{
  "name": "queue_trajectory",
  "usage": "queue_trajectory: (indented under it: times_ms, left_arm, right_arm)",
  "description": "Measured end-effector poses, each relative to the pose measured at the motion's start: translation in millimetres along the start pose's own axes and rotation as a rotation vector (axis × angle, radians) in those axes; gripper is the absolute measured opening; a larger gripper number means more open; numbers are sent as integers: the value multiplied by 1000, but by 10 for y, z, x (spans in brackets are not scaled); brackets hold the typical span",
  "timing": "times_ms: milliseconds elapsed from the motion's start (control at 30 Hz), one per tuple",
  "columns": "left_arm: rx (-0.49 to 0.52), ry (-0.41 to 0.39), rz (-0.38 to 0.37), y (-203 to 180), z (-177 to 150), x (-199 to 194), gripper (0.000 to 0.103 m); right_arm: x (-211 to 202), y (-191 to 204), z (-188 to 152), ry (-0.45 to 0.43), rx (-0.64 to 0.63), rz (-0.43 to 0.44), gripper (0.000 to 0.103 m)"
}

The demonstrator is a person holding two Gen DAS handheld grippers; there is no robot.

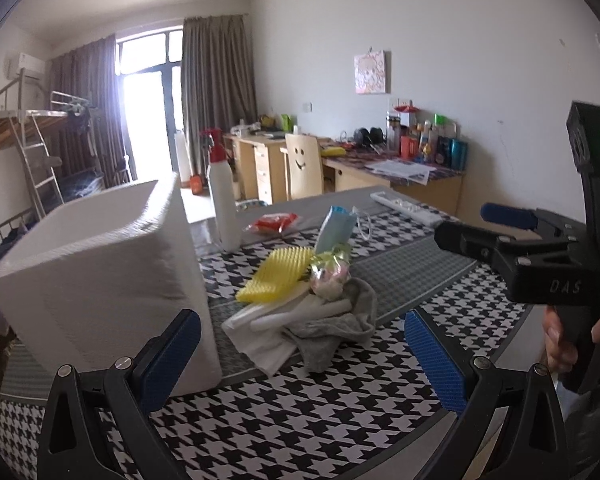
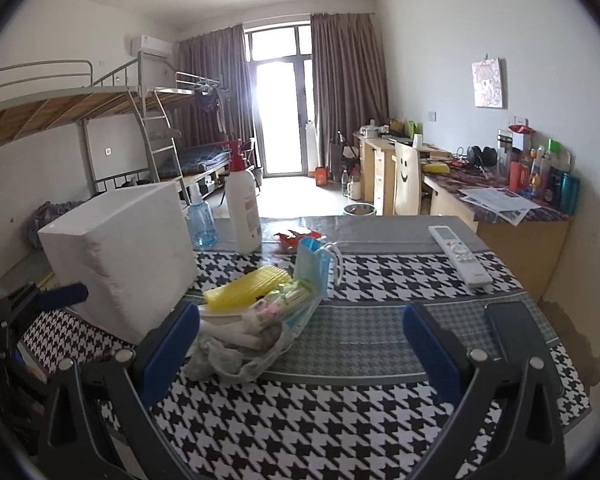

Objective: Organize soft objects
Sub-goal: 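Move the left tool toward the grey sock while the right tool approaches the blue mask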

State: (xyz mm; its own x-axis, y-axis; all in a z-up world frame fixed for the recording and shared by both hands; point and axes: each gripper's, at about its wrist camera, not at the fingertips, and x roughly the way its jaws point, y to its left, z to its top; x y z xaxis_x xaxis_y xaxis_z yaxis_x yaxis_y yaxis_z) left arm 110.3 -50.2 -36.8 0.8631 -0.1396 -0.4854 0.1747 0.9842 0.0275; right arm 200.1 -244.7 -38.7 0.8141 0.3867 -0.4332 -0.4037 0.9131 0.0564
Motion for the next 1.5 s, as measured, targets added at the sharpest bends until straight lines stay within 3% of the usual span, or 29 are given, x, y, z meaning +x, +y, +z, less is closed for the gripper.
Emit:
queue_trajectory:
  times_ms: [167,967,1300,1500]
  left_arm:
    - [2,37,-15,-38,-6,167,102]
    - [14,189,-36,-211,-33,784,101]
    - [39,252,-57,-273,-59,1026,83]
    - [67,292,-46,-297,-103,1147,77]
  right_arm:
    - [111,-70,26,24,-12,-21,102]
    - [644,-288,104,157,9,61,102]
    - [838,-338,128,223,20,76,102]
    - [994,-373,148,268,34,65,102]
